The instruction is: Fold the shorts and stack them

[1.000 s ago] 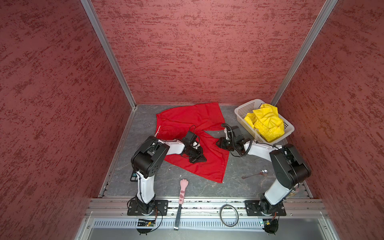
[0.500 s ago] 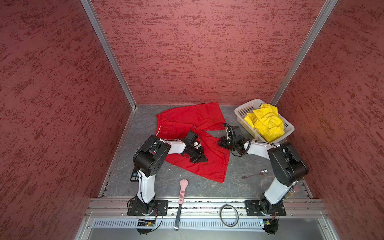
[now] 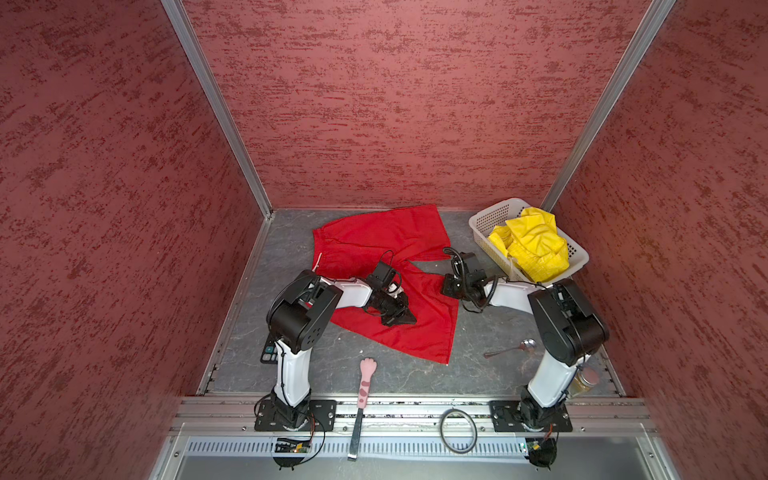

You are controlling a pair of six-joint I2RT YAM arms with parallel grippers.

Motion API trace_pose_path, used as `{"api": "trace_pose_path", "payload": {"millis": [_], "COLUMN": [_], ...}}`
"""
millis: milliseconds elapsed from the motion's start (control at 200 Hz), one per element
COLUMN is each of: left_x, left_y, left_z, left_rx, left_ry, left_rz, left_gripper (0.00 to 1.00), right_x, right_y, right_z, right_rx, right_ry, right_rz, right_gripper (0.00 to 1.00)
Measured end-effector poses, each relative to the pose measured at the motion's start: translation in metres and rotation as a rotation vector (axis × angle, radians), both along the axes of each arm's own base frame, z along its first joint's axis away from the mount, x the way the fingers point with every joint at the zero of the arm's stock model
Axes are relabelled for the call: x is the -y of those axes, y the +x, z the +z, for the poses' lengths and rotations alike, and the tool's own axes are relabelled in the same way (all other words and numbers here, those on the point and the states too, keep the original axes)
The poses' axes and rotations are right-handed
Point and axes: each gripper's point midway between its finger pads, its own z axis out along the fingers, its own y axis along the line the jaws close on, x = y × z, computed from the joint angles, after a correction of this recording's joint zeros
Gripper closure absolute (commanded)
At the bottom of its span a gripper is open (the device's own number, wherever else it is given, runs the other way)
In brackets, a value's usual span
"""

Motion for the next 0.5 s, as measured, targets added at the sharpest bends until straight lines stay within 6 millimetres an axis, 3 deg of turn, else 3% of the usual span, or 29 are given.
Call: {"api": "trace_pose_path", "payload": {"millis": [501], "left_x": [0.003], "left_y": [-0.002], "left_z": [-0.001], "left_rx": [0.01], "left_ry": [-0.016], "left_rz": [-0.011], "left_gripper": [0.9], "right_x": [0.044], "right_y": [0.053], "right_z": [0.043], "right_rx": [0.111], "right_ry": [0.011], "right_rz": [-0.103], "right_gripper": [1.0]}}
